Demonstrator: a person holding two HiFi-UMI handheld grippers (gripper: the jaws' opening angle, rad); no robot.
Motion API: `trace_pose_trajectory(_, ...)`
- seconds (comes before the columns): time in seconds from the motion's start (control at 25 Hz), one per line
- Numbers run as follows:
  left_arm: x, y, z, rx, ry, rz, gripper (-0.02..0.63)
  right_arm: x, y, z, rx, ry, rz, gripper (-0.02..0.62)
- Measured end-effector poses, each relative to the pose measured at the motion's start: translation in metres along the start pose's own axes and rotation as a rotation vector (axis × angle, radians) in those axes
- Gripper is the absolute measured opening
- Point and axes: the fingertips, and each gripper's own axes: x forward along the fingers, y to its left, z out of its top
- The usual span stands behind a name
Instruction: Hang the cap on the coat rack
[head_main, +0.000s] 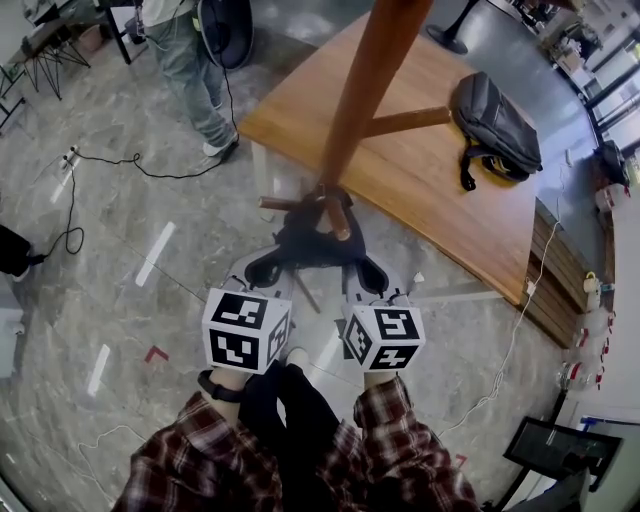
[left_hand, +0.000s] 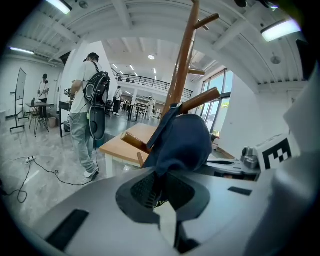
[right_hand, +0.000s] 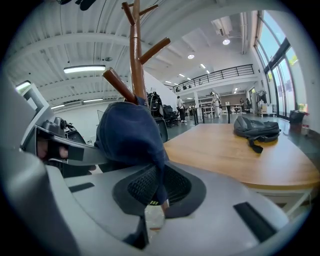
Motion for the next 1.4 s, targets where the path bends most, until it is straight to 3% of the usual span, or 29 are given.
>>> trace_pose_trajectory(0.64,0.005,0.001,0.000,-0.055,-0.002,-0.056,0.018,0.000,-0.004,0.000,0.021,0.042,0.060,0.020)
trace_pose_trajectory(0.84,0.001,0.001,0.001,-0.074,-0.006,-0.055,0.021,-0.007,-0.004,0.002,0.030,0.035,0.083,0.078)
trace_pose_trajectory(1.0,-0.007,-0.001,0.000,-0.065,0.008,-0.066,0.108,-0.017,-0.003,0.003,0.044,0.035,0.108,0.112)
trace_pose_trajectory(1.4,-0.030,-0.003,-0.009,-0.061,0.024,-0.037,0.109,-0.039,0.003,0.004,0.056,0.024,0.116,0.112)
